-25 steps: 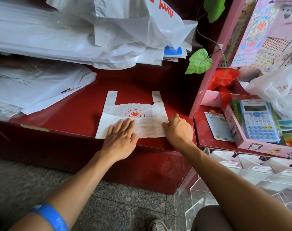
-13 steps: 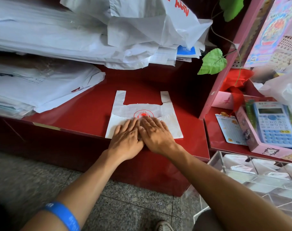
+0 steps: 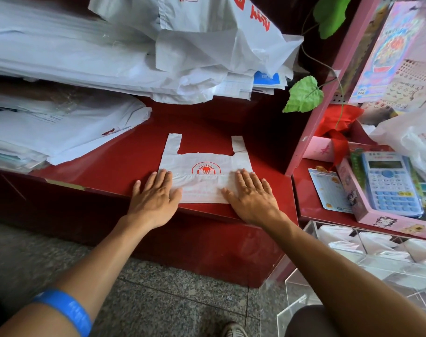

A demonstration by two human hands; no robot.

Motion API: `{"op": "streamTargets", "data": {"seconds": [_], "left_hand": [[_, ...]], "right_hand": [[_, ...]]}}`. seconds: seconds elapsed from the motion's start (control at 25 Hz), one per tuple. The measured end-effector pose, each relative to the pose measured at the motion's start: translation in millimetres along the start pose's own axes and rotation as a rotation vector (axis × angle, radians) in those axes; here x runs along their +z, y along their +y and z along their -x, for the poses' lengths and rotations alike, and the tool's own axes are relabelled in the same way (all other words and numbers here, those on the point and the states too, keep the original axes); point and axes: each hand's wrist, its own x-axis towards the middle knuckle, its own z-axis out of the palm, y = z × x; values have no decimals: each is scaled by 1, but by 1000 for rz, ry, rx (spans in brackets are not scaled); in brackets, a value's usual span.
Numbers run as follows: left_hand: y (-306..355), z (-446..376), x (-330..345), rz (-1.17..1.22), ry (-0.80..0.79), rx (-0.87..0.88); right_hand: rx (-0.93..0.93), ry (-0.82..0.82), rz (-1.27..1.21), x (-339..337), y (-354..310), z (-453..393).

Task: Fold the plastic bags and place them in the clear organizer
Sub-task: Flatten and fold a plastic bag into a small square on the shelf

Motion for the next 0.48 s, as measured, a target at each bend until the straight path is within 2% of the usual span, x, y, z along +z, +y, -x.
{"op": "streamTargets", "data": {"seconds": [0.28,0.36,0.48], "left_hand": [[-37,11,-12,-14,-87,207],[-52,13,-12,-41,-27,300],[-66,17,-10,150,141,345]], "right_hand": [[-168,-124,-13,-10,30,13],[-238,-131,45,-11,38,20],[-299,-58,64,-6,50,26]]}}
